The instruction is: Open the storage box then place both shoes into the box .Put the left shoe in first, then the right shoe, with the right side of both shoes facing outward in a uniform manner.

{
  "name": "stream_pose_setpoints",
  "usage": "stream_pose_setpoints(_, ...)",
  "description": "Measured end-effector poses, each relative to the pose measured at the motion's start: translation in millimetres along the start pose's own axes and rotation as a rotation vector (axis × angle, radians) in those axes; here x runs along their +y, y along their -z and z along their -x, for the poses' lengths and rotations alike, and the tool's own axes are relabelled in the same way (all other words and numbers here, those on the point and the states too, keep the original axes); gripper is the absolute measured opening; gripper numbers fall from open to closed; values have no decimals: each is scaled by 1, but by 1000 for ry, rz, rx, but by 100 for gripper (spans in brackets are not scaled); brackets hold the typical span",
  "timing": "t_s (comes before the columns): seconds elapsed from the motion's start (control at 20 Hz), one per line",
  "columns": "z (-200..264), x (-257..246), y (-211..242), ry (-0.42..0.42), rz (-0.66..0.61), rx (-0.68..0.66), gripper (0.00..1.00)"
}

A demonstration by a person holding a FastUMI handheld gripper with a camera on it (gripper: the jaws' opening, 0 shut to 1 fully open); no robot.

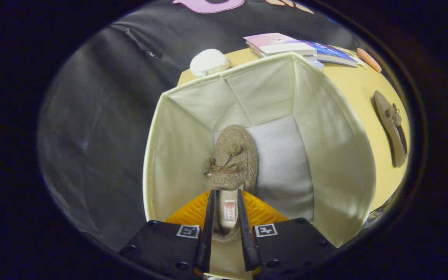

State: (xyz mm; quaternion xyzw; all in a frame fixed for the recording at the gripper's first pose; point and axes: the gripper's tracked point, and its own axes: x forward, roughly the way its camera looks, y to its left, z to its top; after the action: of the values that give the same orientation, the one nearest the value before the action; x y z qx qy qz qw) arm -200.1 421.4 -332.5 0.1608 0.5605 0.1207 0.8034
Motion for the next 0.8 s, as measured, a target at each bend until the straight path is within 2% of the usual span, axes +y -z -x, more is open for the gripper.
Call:
stream_pose_setpoints(0.35, 52, -19, -53, -92, -16, -171, 37)
stream_pose_setpoints(0.6, 104, -78, -119, -70, -61, -362, 37)
stream_pose_setpoints(0.8, 136, -160, -152, -3, -66, -450, 37)
